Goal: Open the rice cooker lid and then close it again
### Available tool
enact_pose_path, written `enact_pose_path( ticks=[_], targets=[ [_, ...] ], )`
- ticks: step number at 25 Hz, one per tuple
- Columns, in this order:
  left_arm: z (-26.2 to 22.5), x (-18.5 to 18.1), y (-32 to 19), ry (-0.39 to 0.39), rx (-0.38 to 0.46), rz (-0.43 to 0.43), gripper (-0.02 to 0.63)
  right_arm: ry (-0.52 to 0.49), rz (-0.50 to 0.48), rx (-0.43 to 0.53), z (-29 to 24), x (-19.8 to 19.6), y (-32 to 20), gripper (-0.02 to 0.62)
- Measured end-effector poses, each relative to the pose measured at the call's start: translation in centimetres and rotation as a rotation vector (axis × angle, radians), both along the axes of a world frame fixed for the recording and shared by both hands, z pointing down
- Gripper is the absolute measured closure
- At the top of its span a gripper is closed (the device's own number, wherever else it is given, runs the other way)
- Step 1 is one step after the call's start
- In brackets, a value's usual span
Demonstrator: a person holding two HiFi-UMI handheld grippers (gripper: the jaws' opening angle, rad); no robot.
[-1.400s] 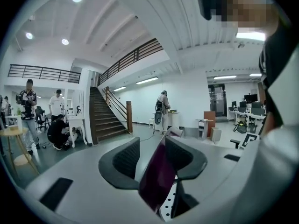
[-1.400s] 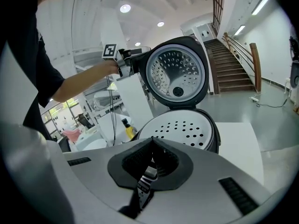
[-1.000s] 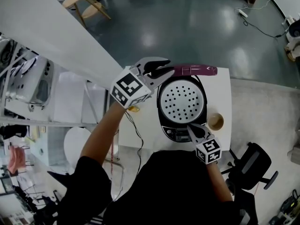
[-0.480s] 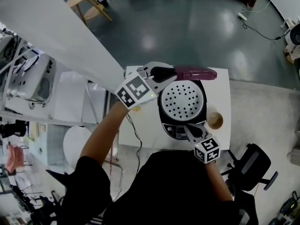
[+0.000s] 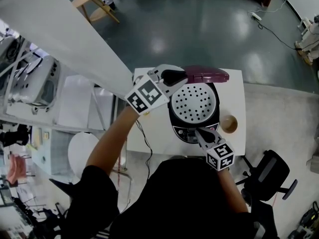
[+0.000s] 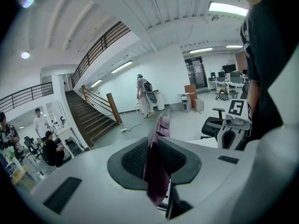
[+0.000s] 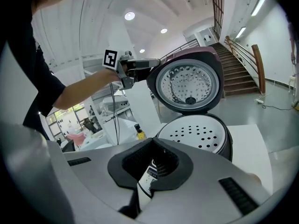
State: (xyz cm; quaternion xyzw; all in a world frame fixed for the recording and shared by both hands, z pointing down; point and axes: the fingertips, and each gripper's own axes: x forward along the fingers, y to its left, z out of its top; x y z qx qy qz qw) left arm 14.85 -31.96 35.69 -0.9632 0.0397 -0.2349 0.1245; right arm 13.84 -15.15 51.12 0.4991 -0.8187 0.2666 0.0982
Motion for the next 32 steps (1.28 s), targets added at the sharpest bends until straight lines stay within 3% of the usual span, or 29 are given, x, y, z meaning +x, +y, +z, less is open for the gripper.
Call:
enact_pose_path(
  ticks=[19, 26, 32],
  targets=[
    [3.7, -1.1, 5.5, -0.034, 0.028, 0.048, 0.548, -0.011, 0.106, 0.050, -2.0, 0.5, 1.9, 0.595],
    [6.3, -1.4, 8.1, -0.080, 0.010, 0.085, 0.543, -0.004, 0.160, 0.058, -2.1, 1.8, 2.7, 0.595],
    [8.9, -1.8, 10.2, -0.175, 0.011, 0.125, 0.541, -0.003, 0.183, 0.044, -1.4, 1.9, 3.8, 0.595]
  ],
)
